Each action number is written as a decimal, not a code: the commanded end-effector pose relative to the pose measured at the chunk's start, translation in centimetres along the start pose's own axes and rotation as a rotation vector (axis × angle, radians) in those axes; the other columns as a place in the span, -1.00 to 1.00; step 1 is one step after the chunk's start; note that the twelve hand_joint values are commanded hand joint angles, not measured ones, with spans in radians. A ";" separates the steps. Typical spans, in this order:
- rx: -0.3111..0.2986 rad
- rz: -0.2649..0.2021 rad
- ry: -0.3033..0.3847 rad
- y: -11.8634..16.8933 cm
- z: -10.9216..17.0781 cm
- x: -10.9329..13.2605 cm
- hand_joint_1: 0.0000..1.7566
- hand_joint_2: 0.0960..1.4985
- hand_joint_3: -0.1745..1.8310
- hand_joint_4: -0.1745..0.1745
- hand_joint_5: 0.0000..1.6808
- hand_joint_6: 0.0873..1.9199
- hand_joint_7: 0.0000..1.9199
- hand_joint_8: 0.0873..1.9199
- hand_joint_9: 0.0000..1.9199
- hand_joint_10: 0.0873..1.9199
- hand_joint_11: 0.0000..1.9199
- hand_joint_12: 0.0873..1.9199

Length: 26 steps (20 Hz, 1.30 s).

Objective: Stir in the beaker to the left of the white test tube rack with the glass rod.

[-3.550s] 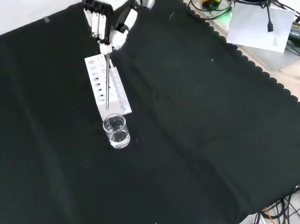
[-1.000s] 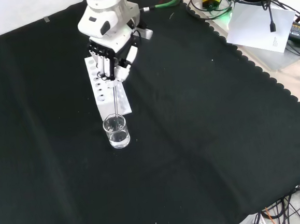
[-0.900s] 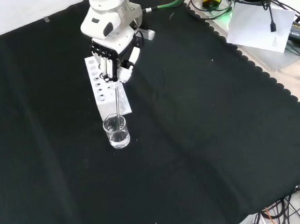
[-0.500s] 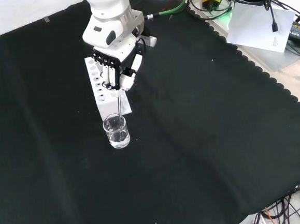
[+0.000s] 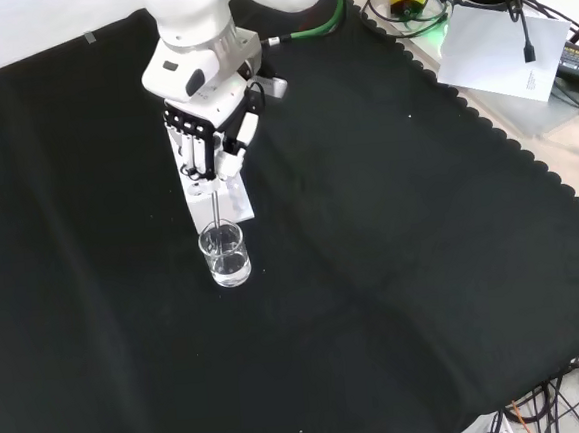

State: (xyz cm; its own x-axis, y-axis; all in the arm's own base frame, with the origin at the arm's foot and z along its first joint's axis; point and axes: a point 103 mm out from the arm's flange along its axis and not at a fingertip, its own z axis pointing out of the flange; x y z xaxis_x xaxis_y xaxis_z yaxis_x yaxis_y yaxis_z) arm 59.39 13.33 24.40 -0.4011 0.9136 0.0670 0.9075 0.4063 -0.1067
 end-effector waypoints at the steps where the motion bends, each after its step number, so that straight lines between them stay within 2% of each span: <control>1: 0.008 0.019 -0.006 -1.5 0.1 -0.4 0.48 0.48 -1.00 -1.00 0.56 -0.95 0.12 0.21 0.70 -0.07 0.71 -0.29; 7: 0.012 0.002 -0.016 -2.2 -0.2 1.7 0.48 0.48 -1.00 -1.00 0.57 -0.96 0.12 0.21 0.70 -0.07 0.71 -0.29; 13: 0.003 -0.032 -0.025 -1.2 -0.6 3.7 0.48 0.48 -1.00 -1.00 0.57 -0.96 0.12 0.21 0.70 -0.07 0.71 -0.29; 20: -0.003 -0.031 -0.032 0.7 -0.1 2.8 0.48 0.48 -1.00 -1.00 0.57 -0.97 0.12 0.21 0.70 -0.07 0.71 -0.29; 22: 0.014 -0.030 -0.006 1.4 -0.2 1.7 0.48 0.48 -1.00 -1.00 0.57 -0.97 0.12 0.21 0.70 -0.07 0.71 -0.29; 26: 0.008 -0.012 -0.024 1.4 -0.1 0.1 0.48 0.48 -1.00 -1.00 0.57 -0.97 0.12 0.21 0.70 -0.07 0.71 -0.29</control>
State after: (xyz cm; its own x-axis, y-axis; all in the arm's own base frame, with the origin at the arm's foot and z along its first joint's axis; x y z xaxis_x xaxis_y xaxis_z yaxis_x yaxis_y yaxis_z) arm 59.67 15.71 24.77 -0.4288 0.9021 0.0480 0.8960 0.4315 -0.1051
